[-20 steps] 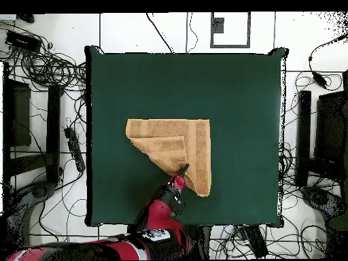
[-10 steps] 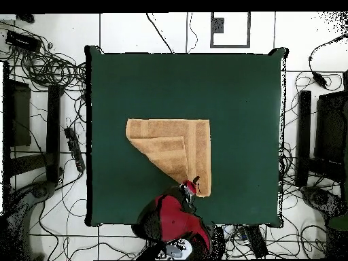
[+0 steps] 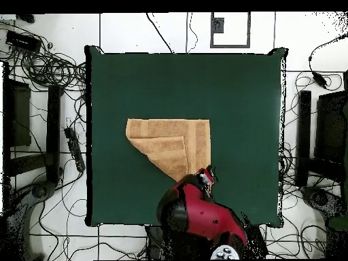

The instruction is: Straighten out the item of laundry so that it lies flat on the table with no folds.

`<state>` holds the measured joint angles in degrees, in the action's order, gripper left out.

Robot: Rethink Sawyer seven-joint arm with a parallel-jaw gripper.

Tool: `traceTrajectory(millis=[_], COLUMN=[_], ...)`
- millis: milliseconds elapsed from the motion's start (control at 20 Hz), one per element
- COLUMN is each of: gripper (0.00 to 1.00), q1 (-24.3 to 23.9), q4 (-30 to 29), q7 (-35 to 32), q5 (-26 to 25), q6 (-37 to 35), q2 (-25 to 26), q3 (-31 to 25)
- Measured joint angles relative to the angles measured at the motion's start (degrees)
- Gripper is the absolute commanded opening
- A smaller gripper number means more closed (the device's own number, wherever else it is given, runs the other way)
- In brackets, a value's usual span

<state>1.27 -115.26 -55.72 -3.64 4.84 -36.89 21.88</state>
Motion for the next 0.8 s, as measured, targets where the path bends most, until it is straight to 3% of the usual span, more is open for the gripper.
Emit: traceTrajectory(millis=[450,800], gripper=[1.00,1.00], q1=[-13.3,-23.8], q4=[2.7,2.9], q7=[0.0,0.0], q5=[-1.2,-1.8], q6=[0.0,-0.8], q2=[-3.3,-4.0], q3=[-11.6,-24.7])
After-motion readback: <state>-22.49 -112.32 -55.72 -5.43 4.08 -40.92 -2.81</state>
